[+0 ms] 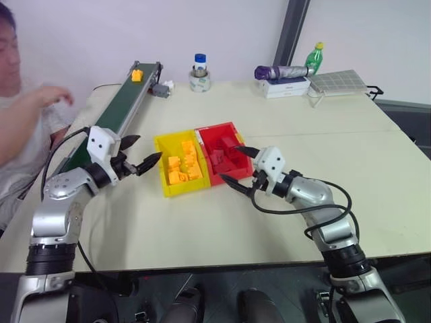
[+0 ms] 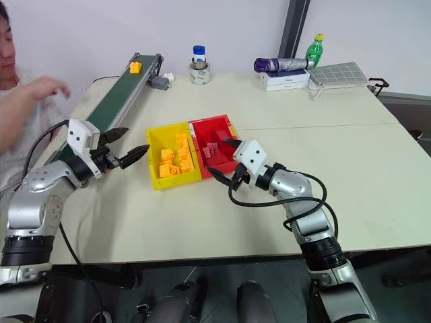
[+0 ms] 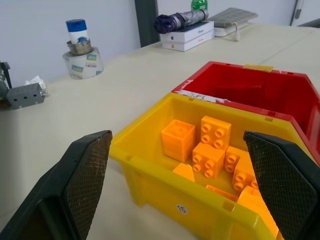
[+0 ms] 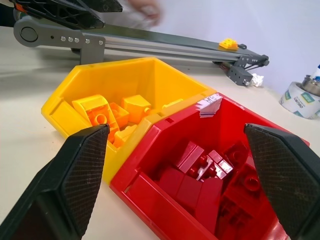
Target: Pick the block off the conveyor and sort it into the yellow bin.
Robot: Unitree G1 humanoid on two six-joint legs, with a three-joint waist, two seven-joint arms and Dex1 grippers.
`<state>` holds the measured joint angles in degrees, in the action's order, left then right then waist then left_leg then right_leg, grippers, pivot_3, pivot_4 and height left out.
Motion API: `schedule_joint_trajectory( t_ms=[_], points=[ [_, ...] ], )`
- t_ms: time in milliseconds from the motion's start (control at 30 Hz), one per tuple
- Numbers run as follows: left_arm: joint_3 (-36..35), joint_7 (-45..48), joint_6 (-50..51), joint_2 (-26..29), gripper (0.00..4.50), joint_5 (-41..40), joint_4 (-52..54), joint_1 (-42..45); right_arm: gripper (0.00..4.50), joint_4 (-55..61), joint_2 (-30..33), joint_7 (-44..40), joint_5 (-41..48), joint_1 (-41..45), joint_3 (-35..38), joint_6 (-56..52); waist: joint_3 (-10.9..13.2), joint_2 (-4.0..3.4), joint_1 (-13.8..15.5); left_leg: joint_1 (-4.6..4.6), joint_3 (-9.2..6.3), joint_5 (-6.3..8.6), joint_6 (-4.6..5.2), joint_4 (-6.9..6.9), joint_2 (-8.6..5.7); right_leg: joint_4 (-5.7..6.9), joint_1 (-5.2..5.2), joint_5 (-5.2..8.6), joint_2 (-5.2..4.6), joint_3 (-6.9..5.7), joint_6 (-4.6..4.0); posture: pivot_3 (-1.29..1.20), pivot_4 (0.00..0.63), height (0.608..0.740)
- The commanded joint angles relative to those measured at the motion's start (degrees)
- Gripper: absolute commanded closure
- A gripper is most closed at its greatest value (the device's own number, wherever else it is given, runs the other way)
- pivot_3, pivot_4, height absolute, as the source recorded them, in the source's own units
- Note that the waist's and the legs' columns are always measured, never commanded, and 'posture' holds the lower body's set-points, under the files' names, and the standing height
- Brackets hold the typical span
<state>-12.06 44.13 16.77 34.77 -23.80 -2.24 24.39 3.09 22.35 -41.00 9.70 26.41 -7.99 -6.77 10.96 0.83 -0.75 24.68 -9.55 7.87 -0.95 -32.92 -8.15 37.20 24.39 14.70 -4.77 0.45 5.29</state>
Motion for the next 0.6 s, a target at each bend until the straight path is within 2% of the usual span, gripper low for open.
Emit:
schedule_joint_trajectory(
  t_ms=[33, 233, 367, 600],
  points=[
    [-0.39, 1.28, -1.4, 0.41, 0.06, -0.55, 1.0, 0.29, 0.0, 2.03, 0.16, 0.03, 0.14, 0.52, 0.83, 0.9, 0.0, 0.0, -0.02, 0.0, 0.0, 0.0, 0.0, 0.0, 0.0, 0.0, 0.0, 0.0, 0.0, 0.0, 0.0, 0.0, 0.15, 0.74],
    [-1.12, 2.0, 1.44, 1.16, 0.06, -1.61, 3.17, -1.19, 0.0, 2.31, 0.46, -0.05, 0.32, 0.16, 1.04, 0.76, 0.0, 0.0, -0.06, 0.0, 0.0, 0.0, 0.0, 0.0, 0.0, 0.0, 0.0, 0.0, 0.0, 0.0, 0.0, 0.0, 0.15, 0.74],
    [-6.71, 2.34, -0.66, 0.13, 0.06, -5.81, 3.53, -3.0, 0.0, 2.23, 0.55, -0.11, 0.42, 0.27, 1.05, 0.66, 0.0, 0.0, -0.1, 0.0, 0.0, 0.0, 0.0, 0.0, 0.0, 0.0, 0.01, 0.0, 0.0, 0.01, 0.0, 0.0, 0.15, 0.74],
    [-15.2, -9.08, -4.1, -1.84, 0.06, -4.48, 4.35, -7.79, 0.0, 1.68, 0.44, -0.65, 0.71, 0.39, 0.85, 0.96, 0.0, 0.0, -0.05, 0.0, 0.01, 0.01, 0.0, 0.01, 0.01, -0.02, -0.01, 0.01, -0.01, 0.02, -0.01, 0.0, 0.15, 0.74]
  ],
)
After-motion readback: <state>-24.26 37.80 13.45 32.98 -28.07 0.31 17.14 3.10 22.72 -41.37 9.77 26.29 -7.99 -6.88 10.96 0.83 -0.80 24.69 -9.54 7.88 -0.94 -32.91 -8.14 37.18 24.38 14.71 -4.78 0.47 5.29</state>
